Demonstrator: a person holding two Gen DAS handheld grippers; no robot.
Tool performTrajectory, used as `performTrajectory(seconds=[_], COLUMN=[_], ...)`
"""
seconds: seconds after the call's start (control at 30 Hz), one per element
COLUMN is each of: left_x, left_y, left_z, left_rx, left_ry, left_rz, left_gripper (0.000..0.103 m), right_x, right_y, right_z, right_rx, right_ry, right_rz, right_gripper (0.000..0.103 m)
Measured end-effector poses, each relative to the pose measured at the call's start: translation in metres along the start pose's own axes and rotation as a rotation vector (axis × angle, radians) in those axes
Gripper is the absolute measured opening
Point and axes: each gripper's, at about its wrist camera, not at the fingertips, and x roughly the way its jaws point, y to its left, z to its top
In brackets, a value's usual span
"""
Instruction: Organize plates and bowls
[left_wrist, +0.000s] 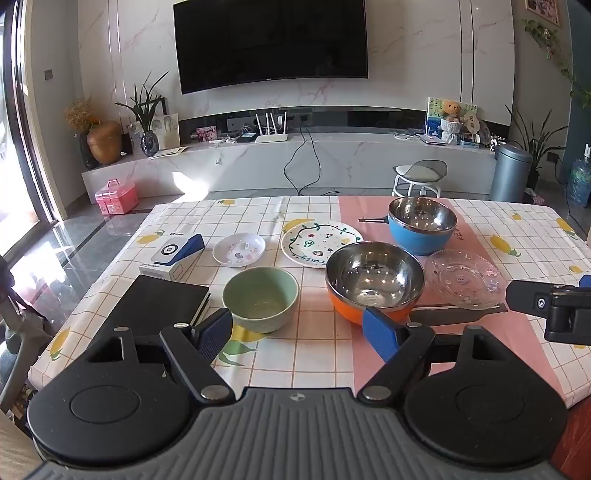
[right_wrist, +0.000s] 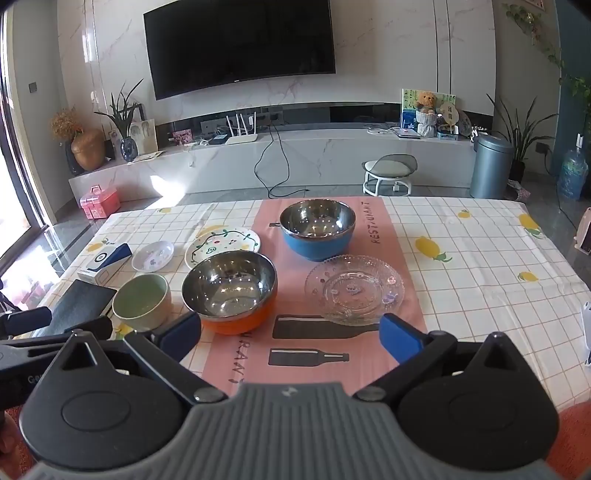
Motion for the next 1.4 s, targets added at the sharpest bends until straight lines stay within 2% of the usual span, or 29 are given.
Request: performTrajectory(seconds=[0.2,0.43,1.4], left_x=[0.001,0.0,0.003], left_y=[-0.006,0.004,-0.009], left_z=[0.002,-0.004,-0.007], left_rx=[0.005,-0.022,-0.014], left_ry=[0.003,0.004,0.008], left_rz=[-0.021,-0.027,-0.028], left_gripper=[0.093,0.093,0.093], right_x=[-0.001,-0.002,0.0], right_y=[-0.001,-0.002,-0.003], right_z=[0.0,0.001,-0.003], right_rx=[0.003,0.011,0.022], right_ry=[0.002,0.016,0.025], right_rz=[0.003,0.006,0.008], right_gripper=[0.101,0.101,0.101])
